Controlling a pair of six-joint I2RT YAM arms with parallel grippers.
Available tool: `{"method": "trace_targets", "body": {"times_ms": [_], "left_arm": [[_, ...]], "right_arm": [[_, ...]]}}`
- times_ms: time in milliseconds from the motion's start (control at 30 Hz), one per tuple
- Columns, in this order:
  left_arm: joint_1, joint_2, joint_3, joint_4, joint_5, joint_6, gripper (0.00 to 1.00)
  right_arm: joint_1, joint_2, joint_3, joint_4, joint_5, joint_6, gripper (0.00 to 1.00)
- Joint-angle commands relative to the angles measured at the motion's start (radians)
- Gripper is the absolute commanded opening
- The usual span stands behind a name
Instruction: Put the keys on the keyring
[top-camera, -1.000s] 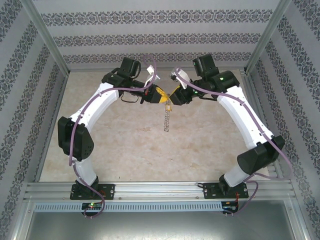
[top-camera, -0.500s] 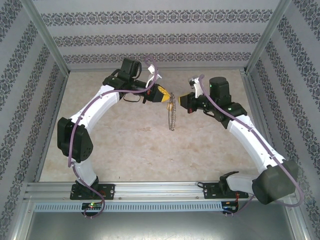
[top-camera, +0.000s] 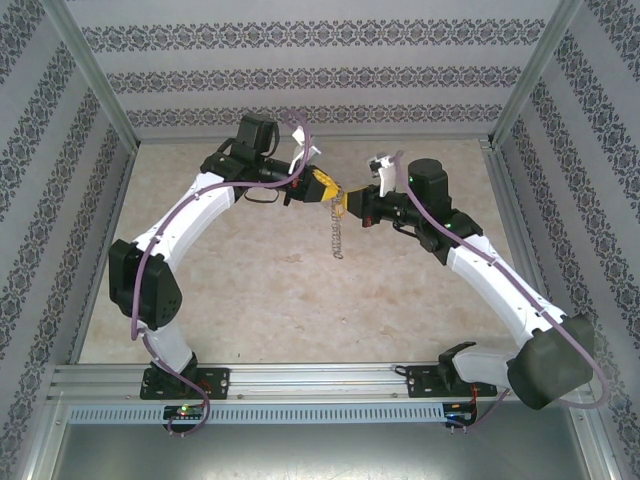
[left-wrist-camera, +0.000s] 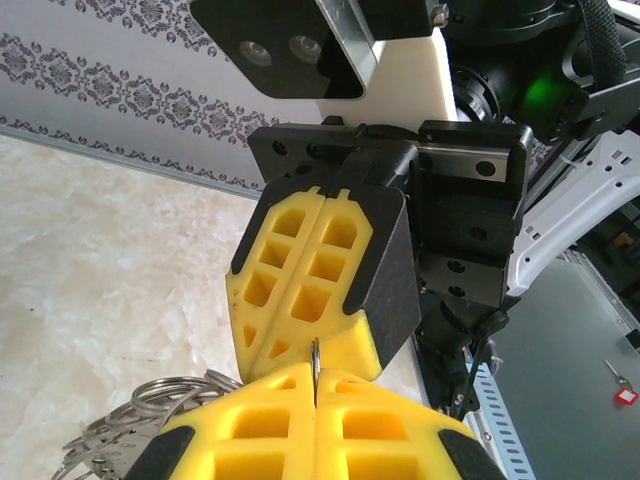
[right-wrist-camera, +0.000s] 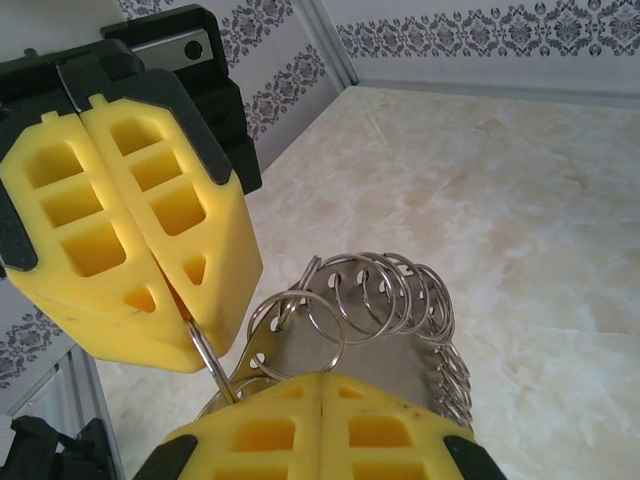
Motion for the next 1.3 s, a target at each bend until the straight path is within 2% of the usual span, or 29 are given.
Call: {"method": "trace_targets", "body": {"times_ms": [0, 133, 233, 300, 600, 800, 1267], "left_arm": [[-0.010, -0.038, -0.006, 0.086, 0.012, -0.026, 0.00], [-0.012, -0.041, -0.014, 0.104, 0.003, -0.036, 0.00], [-0.011, -0.042, -0.019, 0.109, 0.003, -0.038, 0.00], [-0.010, -0.041, -0.019, 0.110, 0.005, -0.038, 0.00], [-0.009, -0.044, -0.032, 0.132, 0.003, -0.048, 0.00], [-0.011, -0.043, -0.032, 0.141, 0.006, -0.056, 0.00], [-0.011, -0.055, -0.040, 0.154, 0.010, -0.072, 0.00]], "right_arm": [[0.049, 0.030, 0.020, 0.038, -0.055, 0.010, 0.04], [0.058, 0.046, 0.024, 0.009, -0.088, -0.010, 0.05], [0.050, 0.024, 0.011, -0.014, -0.065, -0.023, 0.09], [0.031, 0.003, -0.004, -0.007, -0.053, -0.016, 0.13], [-0.072, -0.103, -0.032, -0.025, -0.065, -0.016, 0.12], [-0.083, -0.128, -0.038, 0.027, -0.132, -0.010, 0.32], [-0.032, -0.045, 0.010, 0.095, -0.166, 0.000, 0.31]]}}
